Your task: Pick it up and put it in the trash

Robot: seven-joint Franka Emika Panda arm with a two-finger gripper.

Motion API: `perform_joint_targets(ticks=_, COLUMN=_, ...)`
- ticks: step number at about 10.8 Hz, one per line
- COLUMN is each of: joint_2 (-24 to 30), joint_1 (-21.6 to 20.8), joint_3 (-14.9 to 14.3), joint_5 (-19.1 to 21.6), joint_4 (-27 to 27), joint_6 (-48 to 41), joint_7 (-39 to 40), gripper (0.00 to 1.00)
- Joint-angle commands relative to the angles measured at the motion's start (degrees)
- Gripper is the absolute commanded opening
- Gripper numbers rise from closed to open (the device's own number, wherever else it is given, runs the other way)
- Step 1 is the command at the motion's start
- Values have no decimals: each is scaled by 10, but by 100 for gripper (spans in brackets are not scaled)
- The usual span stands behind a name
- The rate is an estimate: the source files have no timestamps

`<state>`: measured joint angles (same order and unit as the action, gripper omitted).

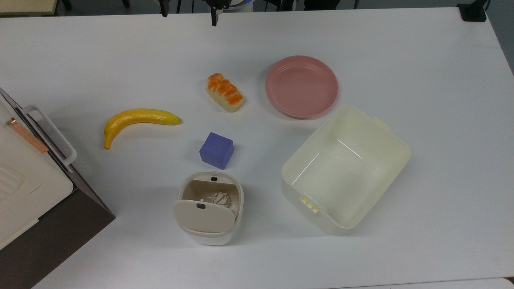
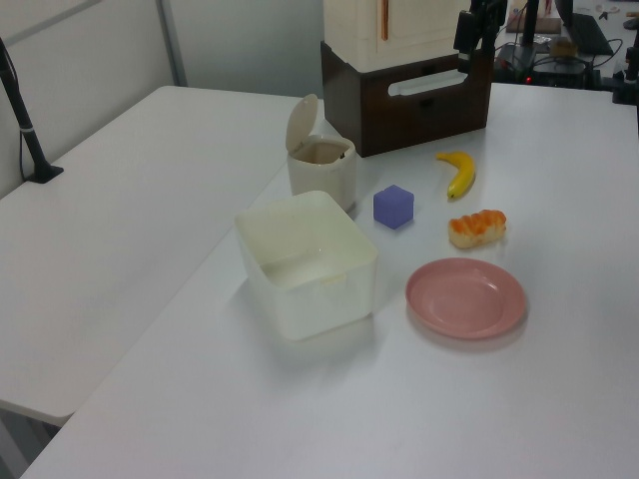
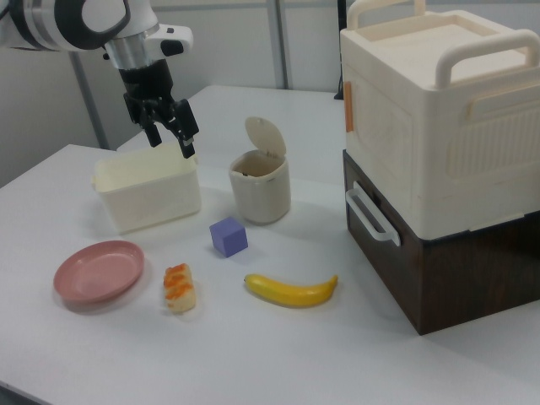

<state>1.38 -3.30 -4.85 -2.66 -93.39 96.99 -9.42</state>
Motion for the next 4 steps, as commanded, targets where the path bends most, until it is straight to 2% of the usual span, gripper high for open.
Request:
perform_joint_targets(ticks=1, joint_2=14, joint_1=-11, joint_3=-11, joint_5=13, joint_4=-17, joint_6=4, joint_7=9, gripper=100)
perform_joint_targets(ticks=4, joint_2=13, joint_1=-11, joint_3=-11, joint_5=13, joint_4=-15, joint_6=4, joint_7=8, gripper=100)
